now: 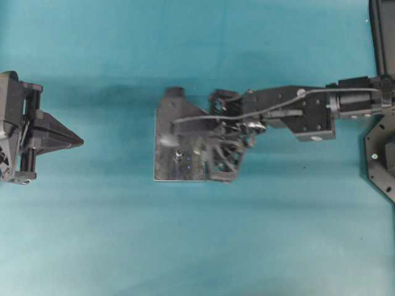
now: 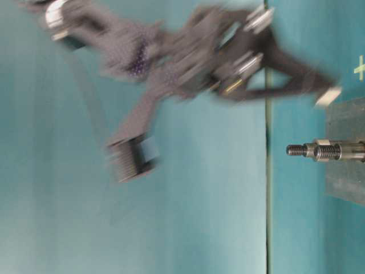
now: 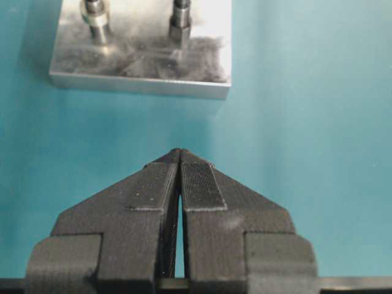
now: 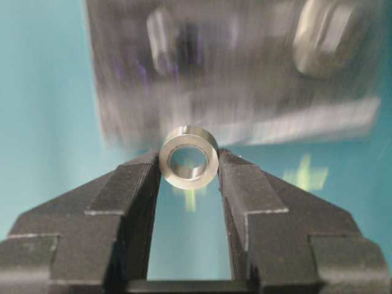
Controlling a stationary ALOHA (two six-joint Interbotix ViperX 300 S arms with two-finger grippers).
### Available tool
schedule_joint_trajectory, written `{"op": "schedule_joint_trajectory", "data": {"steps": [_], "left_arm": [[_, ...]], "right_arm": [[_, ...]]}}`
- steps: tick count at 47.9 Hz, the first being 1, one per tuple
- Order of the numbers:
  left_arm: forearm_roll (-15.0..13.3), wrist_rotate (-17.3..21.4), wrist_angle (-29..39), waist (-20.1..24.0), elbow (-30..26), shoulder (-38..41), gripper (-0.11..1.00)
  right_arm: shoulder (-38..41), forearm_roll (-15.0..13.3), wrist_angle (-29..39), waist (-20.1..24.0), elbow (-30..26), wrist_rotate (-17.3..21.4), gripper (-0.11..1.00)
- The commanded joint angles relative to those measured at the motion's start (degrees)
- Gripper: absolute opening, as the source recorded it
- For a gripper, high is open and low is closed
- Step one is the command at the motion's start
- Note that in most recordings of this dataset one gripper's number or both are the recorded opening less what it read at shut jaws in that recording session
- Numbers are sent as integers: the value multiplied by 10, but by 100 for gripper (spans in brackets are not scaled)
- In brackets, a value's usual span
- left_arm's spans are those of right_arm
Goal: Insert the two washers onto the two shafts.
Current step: 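Move the right gripper over the lower steel washer on the table, then grasp the lower washer with the right gripper and lift it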
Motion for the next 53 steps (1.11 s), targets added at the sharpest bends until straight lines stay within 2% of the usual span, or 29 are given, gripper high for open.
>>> {"op": "schedule_joint_trajectory", "data": {"steps": [1, 19, 53], "left_arm": [[2, -1, -4, 0, -7, 1, 0], [2, -1, -5, 0, -5, -1, 0], [2, -2, -5, 0, -1, -3, 0]], "right_arm": [[1, -7, 2, 3, -40, -1, 34], [47, -13, 32, 8, -99, -29, 34], [61, -13, 41, 13, -105, -34, 34]]}}
